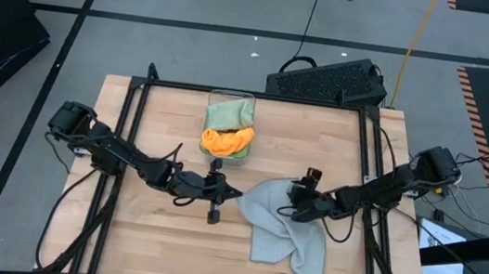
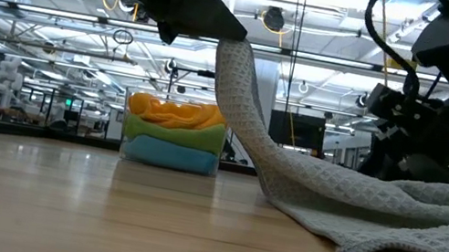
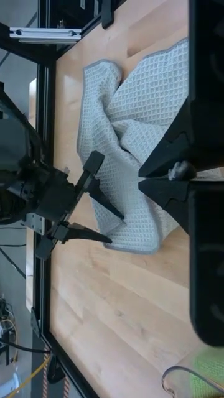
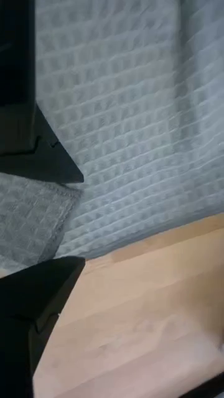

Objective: Fold microfiber towels
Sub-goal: Fold the gray towel

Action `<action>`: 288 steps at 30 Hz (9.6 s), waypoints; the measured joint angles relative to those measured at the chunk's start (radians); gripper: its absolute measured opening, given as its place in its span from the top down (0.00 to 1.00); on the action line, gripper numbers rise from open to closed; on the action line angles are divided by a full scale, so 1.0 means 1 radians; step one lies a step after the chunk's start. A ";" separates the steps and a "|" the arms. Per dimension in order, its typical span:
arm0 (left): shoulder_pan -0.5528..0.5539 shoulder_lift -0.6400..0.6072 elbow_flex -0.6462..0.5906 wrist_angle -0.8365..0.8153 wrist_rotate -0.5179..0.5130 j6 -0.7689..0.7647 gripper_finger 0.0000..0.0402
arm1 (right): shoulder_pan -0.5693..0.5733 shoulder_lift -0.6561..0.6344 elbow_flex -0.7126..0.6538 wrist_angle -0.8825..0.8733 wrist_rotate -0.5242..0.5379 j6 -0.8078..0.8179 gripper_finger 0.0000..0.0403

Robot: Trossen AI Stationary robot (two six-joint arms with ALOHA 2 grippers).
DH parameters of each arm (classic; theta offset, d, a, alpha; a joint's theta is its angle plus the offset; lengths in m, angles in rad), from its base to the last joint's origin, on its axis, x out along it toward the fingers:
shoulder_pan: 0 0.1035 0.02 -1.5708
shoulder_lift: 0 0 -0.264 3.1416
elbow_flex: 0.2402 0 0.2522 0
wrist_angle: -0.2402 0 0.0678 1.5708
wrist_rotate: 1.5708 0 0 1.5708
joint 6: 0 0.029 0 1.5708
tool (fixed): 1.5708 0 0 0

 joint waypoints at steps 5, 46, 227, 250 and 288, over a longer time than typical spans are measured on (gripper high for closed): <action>0.000 0.000 0.000 0.000 0.000 0.000 0.98 | 0.000 -0.002 0.001 -0.068 0.006 0.054 0.63; 0.000 0.000 0.000 -0.001 0.002 0.003 0.96 | -0.003 -0.086 0.000 -0.304 0.060 0.196 0.55; 0.057 -0.110 0.279 -0.979 0.086 0.081 0.97 | -0.071 -0.625 0.025 -0.588 -0.415 0.343 1.00; 0.020 -0.110 0.117 -0.772 0.159 -0.023 0.96 | -0.041 -0.624 -0.021 -0.547 -0.676 0.421 1.00; -0.034 -0.111 0.076 -0.693 0.177 -0.147 0.99 | 0.052 -0.623 -0.211 -0.249 -0.810 0.562 0.96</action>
